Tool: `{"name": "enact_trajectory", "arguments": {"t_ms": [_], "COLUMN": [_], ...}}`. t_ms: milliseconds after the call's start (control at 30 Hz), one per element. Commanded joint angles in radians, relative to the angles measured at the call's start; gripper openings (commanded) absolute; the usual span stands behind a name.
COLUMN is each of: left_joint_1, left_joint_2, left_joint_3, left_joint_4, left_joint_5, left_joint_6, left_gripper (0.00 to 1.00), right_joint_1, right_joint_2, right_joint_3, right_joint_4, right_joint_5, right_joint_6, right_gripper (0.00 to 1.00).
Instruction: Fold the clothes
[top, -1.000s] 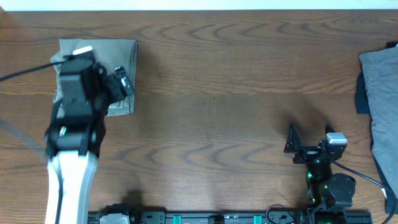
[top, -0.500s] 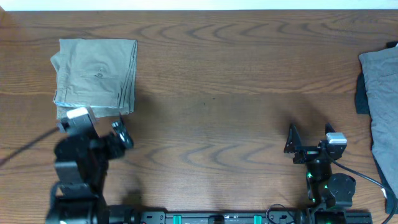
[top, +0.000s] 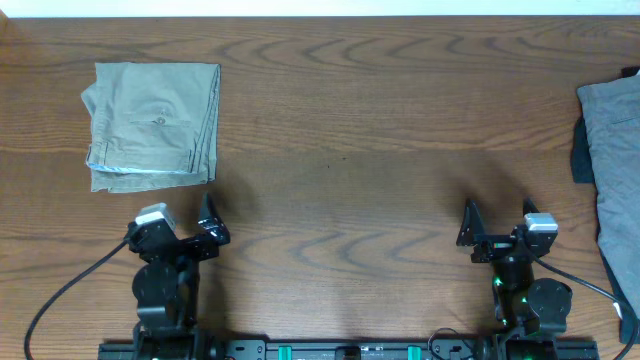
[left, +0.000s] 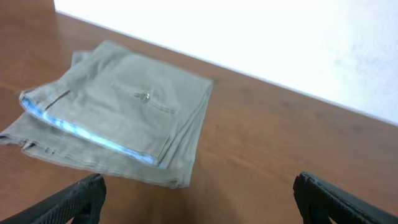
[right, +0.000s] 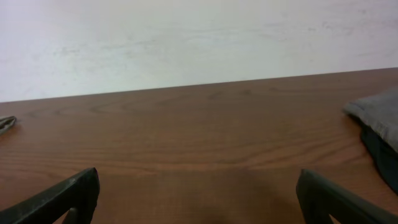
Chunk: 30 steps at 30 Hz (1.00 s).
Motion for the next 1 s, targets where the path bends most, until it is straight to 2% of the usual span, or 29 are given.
{"name": "enact_trajectory", "arguments": {"t_ms": [0, 400, 500, 733, 967], "left_joint_1": [0.004, 0.004, 0.004, -0.02, -0.029], "left_joint_2": [-0.05, -0.143, -0.151, -0.178, -0.178], "left_joint_3": [-0.066, -0.145, -0.145, -0.145, -0.145], "left_joint_4": [0.079, 0.043, 0.035, 0.029, 0.029], "left_joint_5": [-0.002, -0.009, -0.008, -0.004, 0.0], "left_joint_6": [-0.025, -0.015, 0.037, 0.251, 0.269], "left_gripper": [0.98, 0.98, 0.98, 0.98, 0.98], "right_joint_1": [-0.008, -0.008, -0.008, -0.008, -0.008], "right_joint_2": [-0.006, -0.006, -0.006, -0.006, -0.006], "right_joint_3": [-0.002, -0.002, -0.002, -0.002, -0.002], "right_joint_4": [-0.005, -0.005, -0.005, -0.005, -0.005], "right_joint_5": [-0.007, -0.007, -0.007, -0.007, -0.007], "right_joint_6": [-0.011, -0.011, -0.011, -0.011, -0.011], "right_gripper": [0.99, 0.99, 0.99, 0.99, 0.99]}}
